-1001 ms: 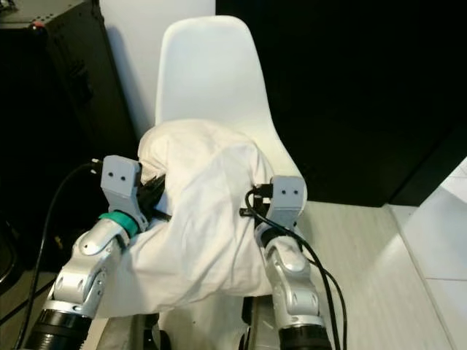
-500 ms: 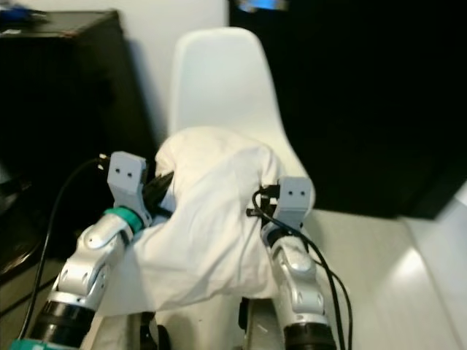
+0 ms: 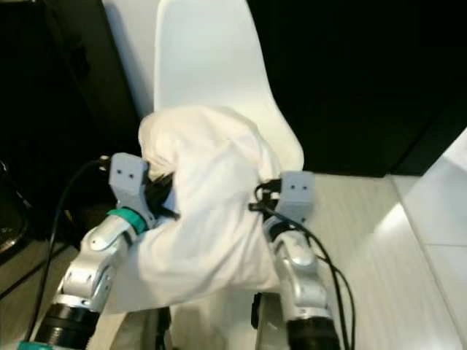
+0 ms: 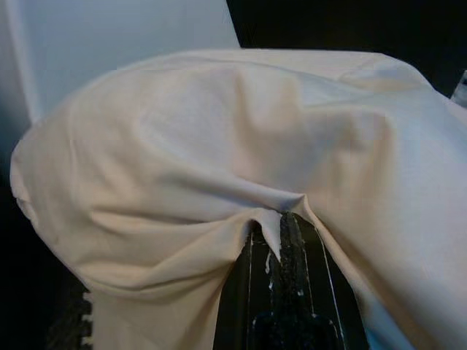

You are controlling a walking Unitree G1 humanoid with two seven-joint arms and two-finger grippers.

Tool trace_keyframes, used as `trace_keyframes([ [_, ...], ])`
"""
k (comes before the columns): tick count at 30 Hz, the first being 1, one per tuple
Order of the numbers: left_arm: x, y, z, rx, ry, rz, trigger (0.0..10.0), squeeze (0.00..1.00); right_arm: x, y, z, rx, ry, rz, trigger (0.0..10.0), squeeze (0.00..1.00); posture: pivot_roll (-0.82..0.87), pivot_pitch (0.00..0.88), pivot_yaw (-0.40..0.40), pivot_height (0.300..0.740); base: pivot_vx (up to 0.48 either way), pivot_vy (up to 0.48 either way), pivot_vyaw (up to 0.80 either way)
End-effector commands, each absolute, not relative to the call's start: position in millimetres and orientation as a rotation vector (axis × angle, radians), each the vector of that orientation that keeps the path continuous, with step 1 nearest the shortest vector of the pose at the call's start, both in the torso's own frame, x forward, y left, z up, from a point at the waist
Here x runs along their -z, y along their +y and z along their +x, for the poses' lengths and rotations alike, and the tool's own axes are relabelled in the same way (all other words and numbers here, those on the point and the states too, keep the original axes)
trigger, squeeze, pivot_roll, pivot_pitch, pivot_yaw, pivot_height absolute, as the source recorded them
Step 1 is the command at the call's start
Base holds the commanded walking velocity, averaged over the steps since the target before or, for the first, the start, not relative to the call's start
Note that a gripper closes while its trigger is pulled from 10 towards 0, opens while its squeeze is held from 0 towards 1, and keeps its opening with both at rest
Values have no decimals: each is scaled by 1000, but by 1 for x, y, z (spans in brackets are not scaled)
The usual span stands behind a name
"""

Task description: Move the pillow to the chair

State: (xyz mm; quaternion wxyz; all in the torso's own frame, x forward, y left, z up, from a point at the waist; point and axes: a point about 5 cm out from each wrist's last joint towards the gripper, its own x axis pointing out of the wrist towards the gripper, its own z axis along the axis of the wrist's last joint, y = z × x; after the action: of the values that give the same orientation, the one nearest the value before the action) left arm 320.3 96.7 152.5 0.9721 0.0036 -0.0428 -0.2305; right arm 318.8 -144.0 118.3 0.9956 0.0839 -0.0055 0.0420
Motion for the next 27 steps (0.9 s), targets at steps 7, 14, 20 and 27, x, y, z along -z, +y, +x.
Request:
trace_keyframes([
  [7,-156,85,320,522,-108,22,10000,0,-122,-132,317,-123,-46,196,10000,0,48,39,81,575,0,0,0],
  [14,-144,81,327,486,-71,66,10000,0,-114,-143,323,-103,-13,147,10000,0,29,56,85,575,0,0,0],
  [20,-143,73,346,430,-59,77,10000,0,-107,-159,338,-58,28,114,10000,0,23,81,100,575,0,0,0],
  [27,-155,55,370,392,-68,119,10000,0,-114,-176,361,16,51,83,10000,0,17,120,127,575,0,0,0],
])
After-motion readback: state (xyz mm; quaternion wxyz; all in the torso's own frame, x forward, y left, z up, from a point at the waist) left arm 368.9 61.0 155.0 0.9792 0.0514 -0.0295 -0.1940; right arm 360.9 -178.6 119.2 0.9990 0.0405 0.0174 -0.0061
